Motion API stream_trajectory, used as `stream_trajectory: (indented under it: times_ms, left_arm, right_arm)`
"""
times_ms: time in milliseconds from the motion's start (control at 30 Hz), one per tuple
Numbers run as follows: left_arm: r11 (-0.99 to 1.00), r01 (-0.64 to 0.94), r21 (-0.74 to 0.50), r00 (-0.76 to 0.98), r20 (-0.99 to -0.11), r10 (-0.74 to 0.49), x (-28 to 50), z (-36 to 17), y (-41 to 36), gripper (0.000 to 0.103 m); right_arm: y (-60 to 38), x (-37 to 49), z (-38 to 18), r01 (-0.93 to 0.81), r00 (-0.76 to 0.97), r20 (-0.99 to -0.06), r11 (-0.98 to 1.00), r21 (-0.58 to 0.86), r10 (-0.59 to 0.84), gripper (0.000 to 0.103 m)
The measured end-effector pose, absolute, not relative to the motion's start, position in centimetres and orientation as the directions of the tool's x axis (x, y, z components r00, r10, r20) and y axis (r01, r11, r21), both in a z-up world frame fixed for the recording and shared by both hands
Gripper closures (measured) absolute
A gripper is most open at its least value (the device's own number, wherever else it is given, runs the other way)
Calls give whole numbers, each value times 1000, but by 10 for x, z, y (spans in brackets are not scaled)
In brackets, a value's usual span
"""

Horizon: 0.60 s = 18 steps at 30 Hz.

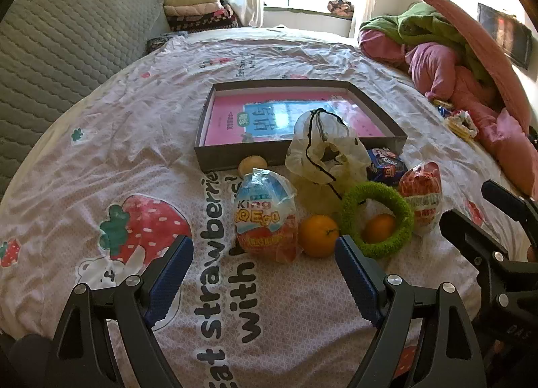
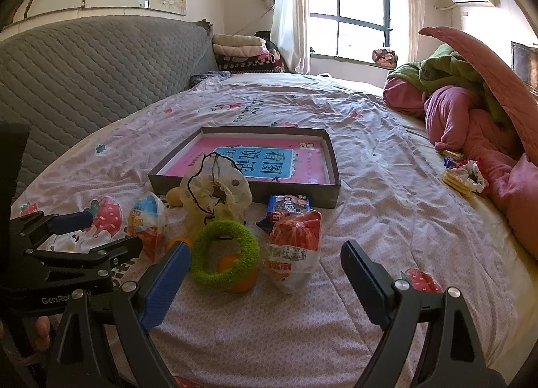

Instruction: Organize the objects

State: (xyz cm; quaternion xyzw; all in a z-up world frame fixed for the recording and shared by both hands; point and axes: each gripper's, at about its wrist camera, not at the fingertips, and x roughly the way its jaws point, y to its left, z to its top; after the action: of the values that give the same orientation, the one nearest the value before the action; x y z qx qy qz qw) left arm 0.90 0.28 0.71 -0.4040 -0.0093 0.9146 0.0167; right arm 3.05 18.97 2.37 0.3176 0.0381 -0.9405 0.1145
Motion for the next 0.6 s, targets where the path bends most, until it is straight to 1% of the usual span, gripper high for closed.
stream_trajectory:
  times_ms: [500,600]
  left_arm:
    - [-999,-29,-37,-674,-737,47,9,7,4,16]
    - [-999,-32,-37,-673,-738,49,9,8,5,16]
  right_arm:
    - [191,31,27,241,-780,-594,-971,6,-197,12]
    - [193,32,28,255,-776,-591,-966,26,-221,12]
